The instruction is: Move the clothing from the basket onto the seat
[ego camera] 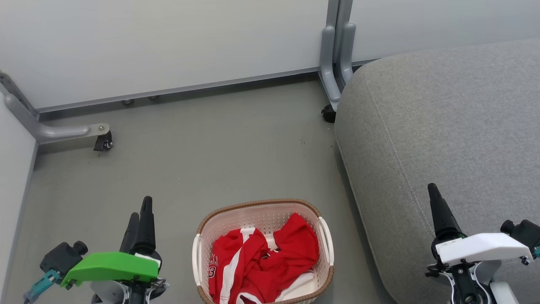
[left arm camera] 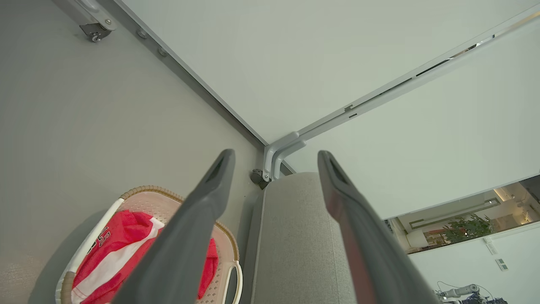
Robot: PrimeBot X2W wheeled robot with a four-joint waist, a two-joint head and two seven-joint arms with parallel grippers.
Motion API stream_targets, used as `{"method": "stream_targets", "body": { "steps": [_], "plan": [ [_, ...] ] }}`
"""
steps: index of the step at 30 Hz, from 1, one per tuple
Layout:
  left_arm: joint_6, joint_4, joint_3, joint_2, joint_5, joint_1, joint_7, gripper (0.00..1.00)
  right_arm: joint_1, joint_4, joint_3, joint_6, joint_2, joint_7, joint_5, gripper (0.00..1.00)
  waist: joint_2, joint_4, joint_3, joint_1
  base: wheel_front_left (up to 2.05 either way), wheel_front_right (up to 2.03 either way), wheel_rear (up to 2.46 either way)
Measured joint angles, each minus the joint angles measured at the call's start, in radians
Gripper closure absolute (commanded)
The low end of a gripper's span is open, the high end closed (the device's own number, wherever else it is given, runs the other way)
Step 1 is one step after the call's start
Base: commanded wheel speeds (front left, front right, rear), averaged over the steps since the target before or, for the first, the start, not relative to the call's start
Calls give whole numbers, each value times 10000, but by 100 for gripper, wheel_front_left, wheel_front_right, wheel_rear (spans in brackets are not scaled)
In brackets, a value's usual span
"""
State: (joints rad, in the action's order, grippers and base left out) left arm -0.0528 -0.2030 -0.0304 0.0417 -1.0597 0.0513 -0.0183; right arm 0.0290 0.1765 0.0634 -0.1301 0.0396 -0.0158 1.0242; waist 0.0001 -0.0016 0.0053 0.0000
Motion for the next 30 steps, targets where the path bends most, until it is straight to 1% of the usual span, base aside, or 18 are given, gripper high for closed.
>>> {"method": "stream_targets", "body": {
  "steps": [7,17,30],
  "plan": [
    [194,138,-295,2,984,-6,-240,0,-51,-67,-140,0,8,-245,-953,0,0,19,-5,0,0,0,0],
    [360,328,-656,8,2449,-105,-560,0,-128,-226,-165,-2,17,-581,-2376,0,0,33,0,0,0,0,0],
    [602,541,-1080,12,4042,-114,-974,0,-241,-520,-182,-2,27,-980,-3896,0,0,54,31,0,0,0,0]
  ]
}}
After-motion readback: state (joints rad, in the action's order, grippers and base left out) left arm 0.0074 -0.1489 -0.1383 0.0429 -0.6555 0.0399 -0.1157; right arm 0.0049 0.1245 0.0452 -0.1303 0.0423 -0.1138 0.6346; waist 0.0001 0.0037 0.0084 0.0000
